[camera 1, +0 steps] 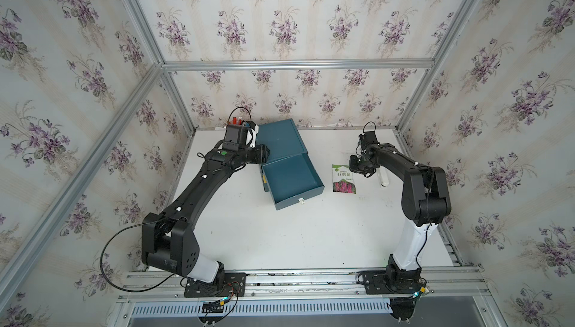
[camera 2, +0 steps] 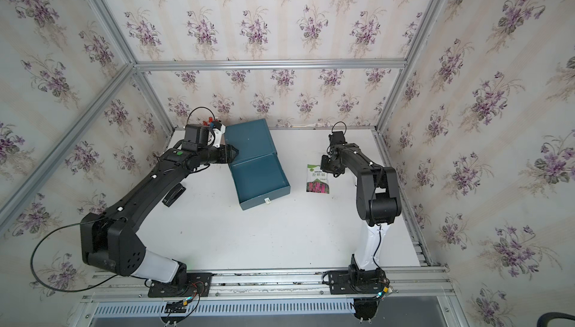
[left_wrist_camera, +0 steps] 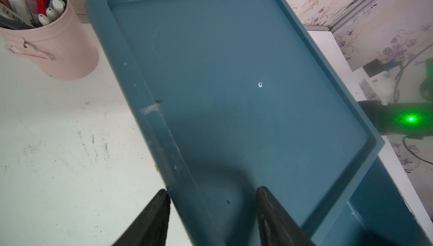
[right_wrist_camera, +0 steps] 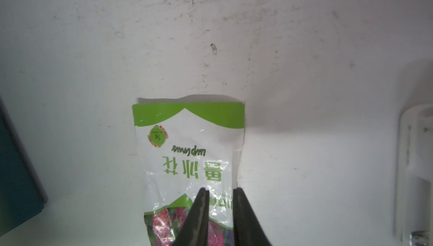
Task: Take the seed bags out of the drawer
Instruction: Place the seed packet at the center of the board, then close the drawer in the storage box.
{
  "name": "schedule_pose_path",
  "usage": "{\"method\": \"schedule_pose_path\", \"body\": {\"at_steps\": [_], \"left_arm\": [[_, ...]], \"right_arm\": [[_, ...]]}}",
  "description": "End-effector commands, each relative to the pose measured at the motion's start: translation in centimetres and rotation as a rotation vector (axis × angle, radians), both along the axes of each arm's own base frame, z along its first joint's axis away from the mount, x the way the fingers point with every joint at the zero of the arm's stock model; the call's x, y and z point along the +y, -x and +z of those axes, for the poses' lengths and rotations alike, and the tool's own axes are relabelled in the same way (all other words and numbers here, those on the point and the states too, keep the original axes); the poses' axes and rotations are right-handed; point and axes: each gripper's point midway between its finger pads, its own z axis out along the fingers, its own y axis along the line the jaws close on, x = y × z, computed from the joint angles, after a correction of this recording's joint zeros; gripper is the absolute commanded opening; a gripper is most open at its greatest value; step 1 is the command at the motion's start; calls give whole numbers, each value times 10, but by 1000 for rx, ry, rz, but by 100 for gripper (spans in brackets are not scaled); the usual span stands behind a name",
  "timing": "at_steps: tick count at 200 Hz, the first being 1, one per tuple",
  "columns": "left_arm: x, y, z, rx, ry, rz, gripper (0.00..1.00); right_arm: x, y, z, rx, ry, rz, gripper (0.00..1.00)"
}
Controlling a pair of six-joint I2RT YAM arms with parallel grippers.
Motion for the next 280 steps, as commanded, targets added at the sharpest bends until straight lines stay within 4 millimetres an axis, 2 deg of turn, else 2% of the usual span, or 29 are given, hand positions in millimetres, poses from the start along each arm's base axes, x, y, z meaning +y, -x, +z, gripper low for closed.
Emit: {"method": "schedule_pose_path", "body": {"at_steps": [1,33,54,71,102,117,136,166,185,208,211,216,280], "left_arm": [[11,26,-36,157,-84,-11,61],[11,26,-35,156,-86,-7,61],[12,27,-34,155,-87,-8,61],[12,27,-36,161,-88,-8,61],[11,28,-37,164,-82,-10,61],[10,28,-37,165,-82,-11,61],[10,28,-38,167,-79,-10,61],[10,28,-39,171,-79,-10,61],[11,29,-40,174,-80,-9,61],[11,30,-40,172,-80,-8,61],[11,30,-40,173,-80,-8,61],[11,30,-41,175,-80,-8,61],[12,31,-39,171,-83,-8,61]], "right_arm": [[4,3,17,-24,-26,6,22],[13,20,50,-66,-93,29,20],[19,38,72,-86,-142,55,24],[25,53,91,-104,-181,83,33],[35,81,126,-143,-245,144,58],[42,93,145,-168,-271,179,67],[58,110,163,-181,-288,236,74],[97,141,184,-218,-315,344,81],[119,161,190,-235,-331,396,86],[136,180,190,-241,-325,438,90],[145,188,190,-240,-329,472,91],[150,193,189,-243,-326,486,91],[192,228,169,-279,-274,581,90]]}}
